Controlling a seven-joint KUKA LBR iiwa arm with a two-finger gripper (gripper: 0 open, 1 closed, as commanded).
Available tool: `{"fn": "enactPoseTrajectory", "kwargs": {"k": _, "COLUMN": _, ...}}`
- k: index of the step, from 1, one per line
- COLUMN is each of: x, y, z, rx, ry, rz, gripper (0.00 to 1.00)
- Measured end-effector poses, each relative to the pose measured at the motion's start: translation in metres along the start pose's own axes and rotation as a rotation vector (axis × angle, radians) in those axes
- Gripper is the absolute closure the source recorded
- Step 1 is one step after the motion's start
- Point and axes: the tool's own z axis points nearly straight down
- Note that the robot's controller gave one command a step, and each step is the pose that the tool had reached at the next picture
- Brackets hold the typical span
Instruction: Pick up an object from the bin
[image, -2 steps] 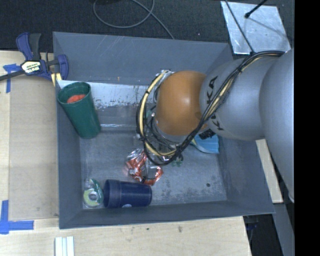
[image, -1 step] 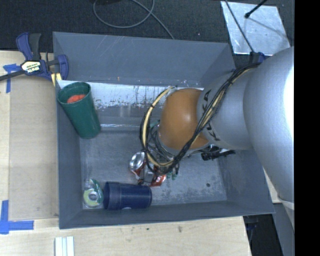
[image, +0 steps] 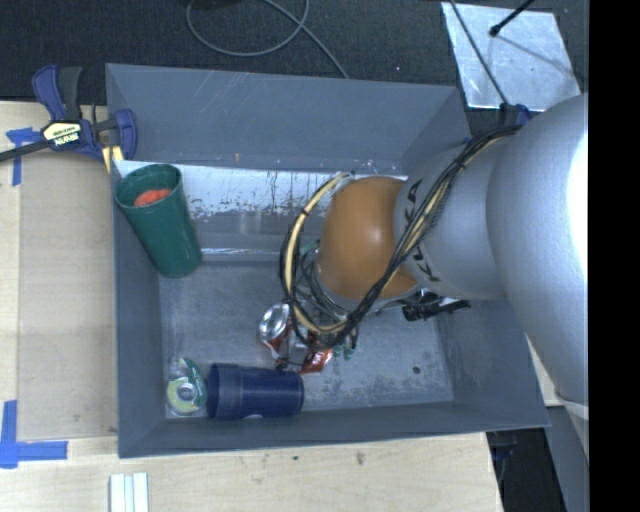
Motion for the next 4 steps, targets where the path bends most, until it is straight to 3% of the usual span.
{"fn": "enactPoseTrajectory", "kwargs": {"k": 1, "x": 0.007, "y": -0.004, "z": -0.072, "rx": 0.001, "ry": 0.003, "rz": -0.008, "gripper": 0.0}}
{"fn": "enactPoseTrajectory", "kwargs": {"k": 2, "x": 0.006, "y": -0.004, "z": -0.086, "rx": -0.001, "ry": -0.005, "rz": -0.01, "gripper": 0.0}}
{"fn": "enactPoseTrajectory", "kwargs": {"k": 3, "x": 0.004, "y": -0.001, "z": -0.125, "rx": 0.001, "ry": 0.006, "rz": -0.024, "gripper": 0.0}}
{"fn": "enactPoseTrajectory", "kwargs": {"k": 4, "x": -0.008, "y": -0.006, "z": -0.112, "rx": -0.005, "ry": -0.019, "rz": -0.019, "gripper": 0.0}}
